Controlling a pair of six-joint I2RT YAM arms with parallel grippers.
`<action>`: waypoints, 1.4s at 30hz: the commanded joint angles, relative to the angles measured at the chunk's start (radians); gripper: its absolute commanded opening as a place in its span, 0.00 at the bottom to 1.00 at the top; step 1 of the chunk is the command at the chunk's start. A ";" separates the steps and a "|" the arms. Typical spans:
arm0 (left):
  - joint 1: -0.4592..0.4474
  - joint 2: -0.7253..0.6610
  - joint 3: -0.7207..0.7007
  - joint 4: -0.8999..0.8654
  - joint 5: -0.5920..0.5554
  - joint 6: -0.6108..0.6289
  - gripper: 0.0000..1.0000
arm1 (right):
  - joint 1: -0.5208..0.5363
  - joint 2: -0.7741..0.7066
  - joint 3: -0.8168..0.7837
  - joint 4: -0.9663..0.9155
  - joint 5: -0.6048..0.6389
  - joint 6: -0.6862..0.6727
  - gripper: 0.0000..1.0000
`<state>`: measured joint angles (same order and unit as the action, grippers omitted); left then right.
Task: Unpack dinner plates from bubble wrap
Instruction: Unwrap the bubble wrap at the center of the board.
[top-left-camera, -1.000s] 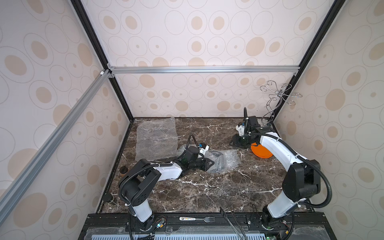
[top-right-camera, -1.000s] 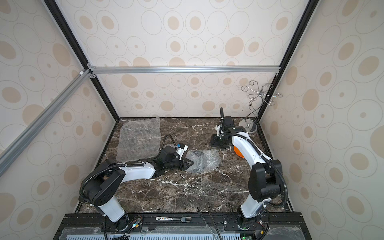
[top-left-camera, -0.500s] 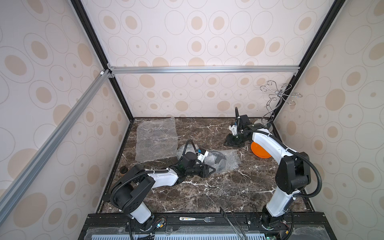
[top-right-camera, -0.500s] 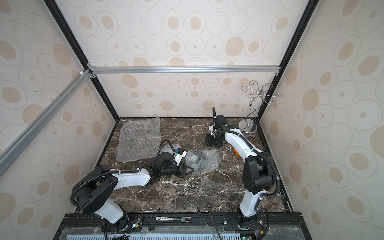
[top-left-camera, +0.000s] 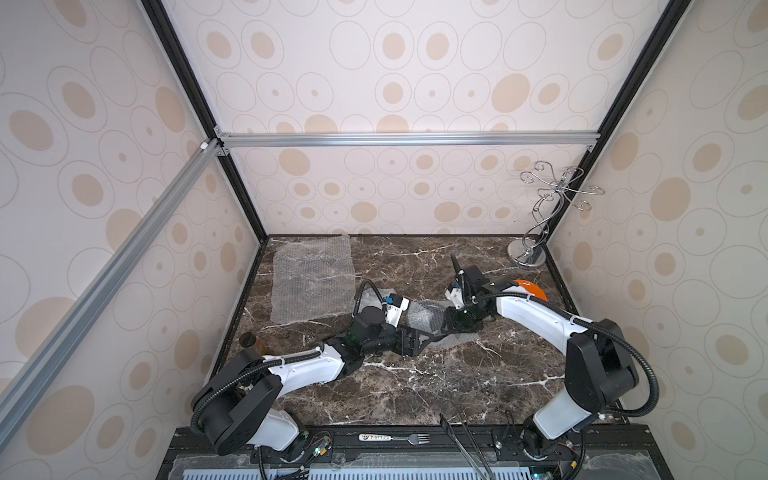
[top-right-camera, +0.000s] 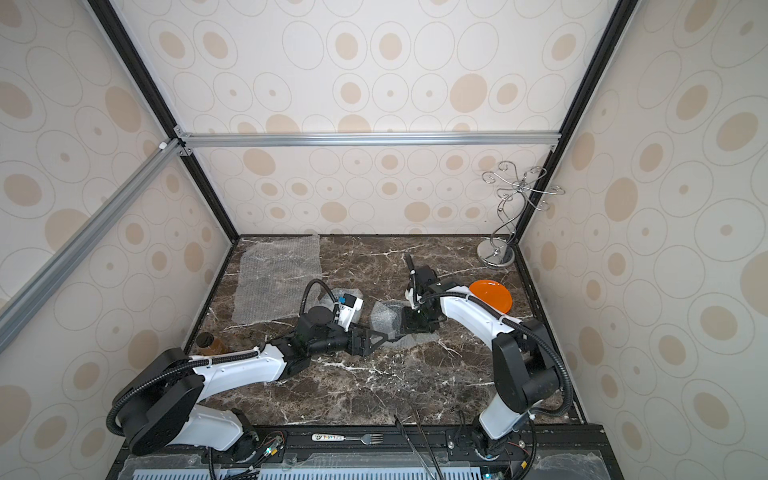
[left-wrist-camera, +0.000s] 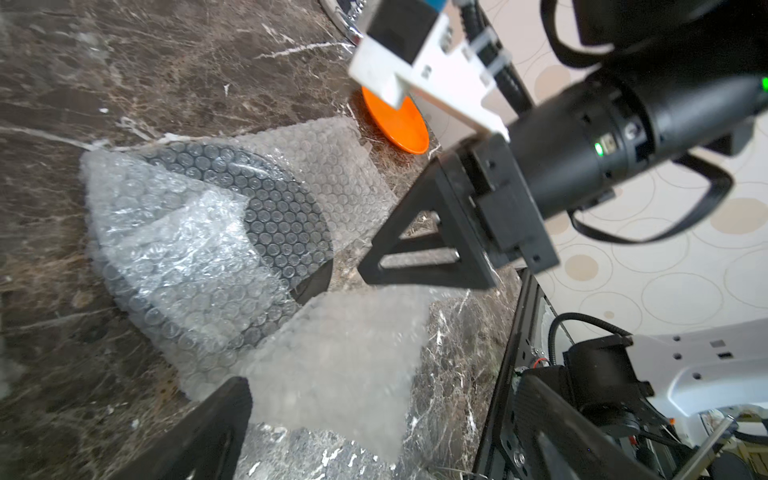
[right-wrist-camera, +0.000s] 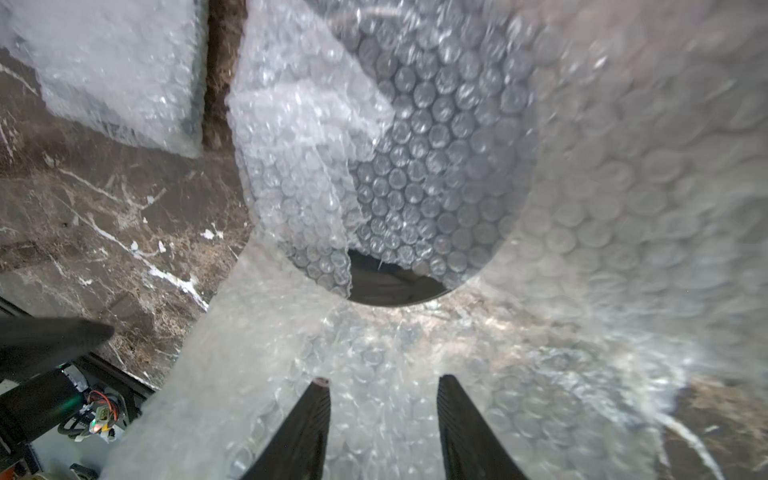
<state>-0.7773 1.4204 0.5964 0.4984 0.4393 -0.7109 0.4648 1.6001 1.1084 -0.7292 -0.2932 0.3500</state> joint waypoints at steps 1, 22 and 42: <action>-0.007 0.002 0.012 0.023 -0.033 -0.037 1.00 | 0.034 -0.041 -0.076 0.047 -0.010 0.053 0.45; -0.047 0.175 0.011 0.287 0.016 -0.212 1.00 | 0.065 -0.069 -0.335 0.237 -0.001 0.153 0.44; -0.127 0.264 -0.032 0.267 -0.033 -0.211 0.99 | -0.099 -0.201 -0.297 0.117 -0.063 0.090 0.45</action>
<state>-0.8867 1.6779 0.5426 0.7845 0.4267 -0.9352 0.3897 1.4208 0.7868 -0.5579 -0.3447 0.4637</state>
